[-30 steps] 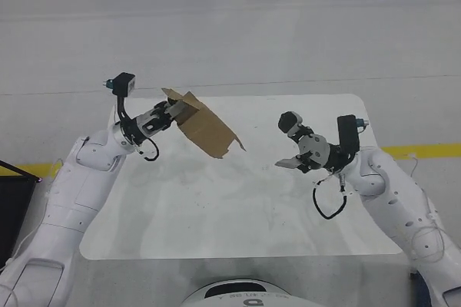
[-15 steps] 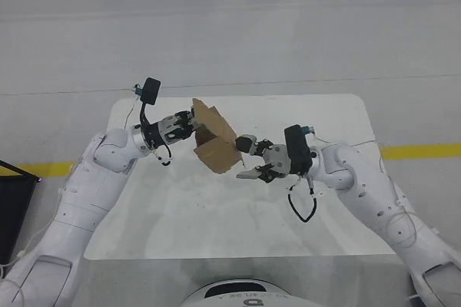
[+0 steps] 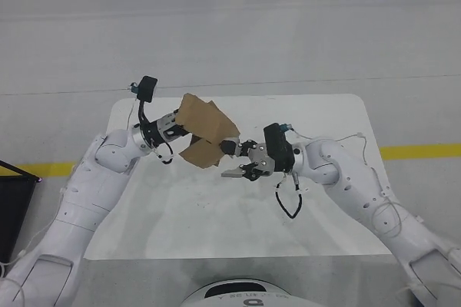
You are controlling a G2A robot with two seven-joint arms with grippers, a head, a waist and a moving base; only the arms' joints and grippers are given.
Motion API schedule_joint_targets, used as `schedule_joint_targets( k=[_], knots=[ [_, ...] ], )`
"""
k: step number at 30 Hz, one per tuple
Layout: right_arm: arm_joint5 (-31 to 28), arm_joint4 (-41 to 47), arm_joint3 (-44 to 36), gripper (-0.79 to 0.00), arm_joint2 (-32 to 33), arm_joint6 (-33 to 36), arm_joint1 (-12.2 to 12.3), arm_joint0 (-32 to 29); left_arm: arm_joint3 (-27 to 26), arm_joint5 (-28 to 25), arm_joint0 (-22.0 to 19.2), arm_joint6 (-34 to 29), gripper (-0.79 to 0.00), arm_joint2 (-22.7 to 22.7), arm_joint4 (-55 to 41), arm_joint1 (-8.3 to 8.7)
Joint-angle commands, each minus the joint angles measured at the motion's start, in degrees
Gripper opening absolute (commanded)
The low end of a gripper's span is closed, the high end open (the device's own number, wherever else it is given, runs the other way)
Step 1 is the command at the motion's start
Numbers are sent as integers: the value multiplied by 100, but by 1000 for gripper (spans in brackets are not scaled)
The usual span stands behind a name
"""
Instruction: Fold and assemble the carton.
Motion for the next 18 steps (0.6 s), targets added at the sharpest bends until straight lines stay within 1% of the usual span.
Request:
schedule_joint_targets(
  k=[1, 3, 6, 8, 9, 11, 12, 13, 15, 18],
  knots=[
    [-5, -134, -106, -246, 273, -264, 75, -200, -42, 0, 36, -131, -785, -73, -315, 32],
    [-5, -258, -214, -234, 546, -554, 158, -420, -103, 0, 84, -272, -785, -144, -661, 58],
    [-5, -487, -371, -203, 1034, -1093, 316, -849, -176, 0, 156, -704, -785, -278, -1248, 106],
    [3, -496, -256, -163, 1383, -1392, 393, -1067, -199, 0, 192, -1058, -785, -337, -1672, 124],
    [150, -459, -171, -111, 1536, -1468, 411, -1150, -192, 0, 194, -1260, -785, -361, -1854, 130],
    [751, -375, -158, 0, 1700, -1432, 407, -1271, -153, 0, 178, -1655, -785, -410, -2129, 137],
    [965, -333, -204, 0, 1720, -1365, 398, -1309, -141, 0, 175, -1839, -785, -416, -2259, 134],
    [1033, -265, -244, 0, 1707, -1283, 388, -1324, -148, 0, 171, -1867, -785, -391, -2287, 132],
    [916, -33, -227, 0, 1674, -1130, 369, -1289, -176, 0, 159, -1867, -785, -309, -2252, 134],
    [1067, 157, -172, 0, 1607, -799, 329, -1172, -166, 0, 124, -1867, -785, -216, -2259, 142]
  ],
)
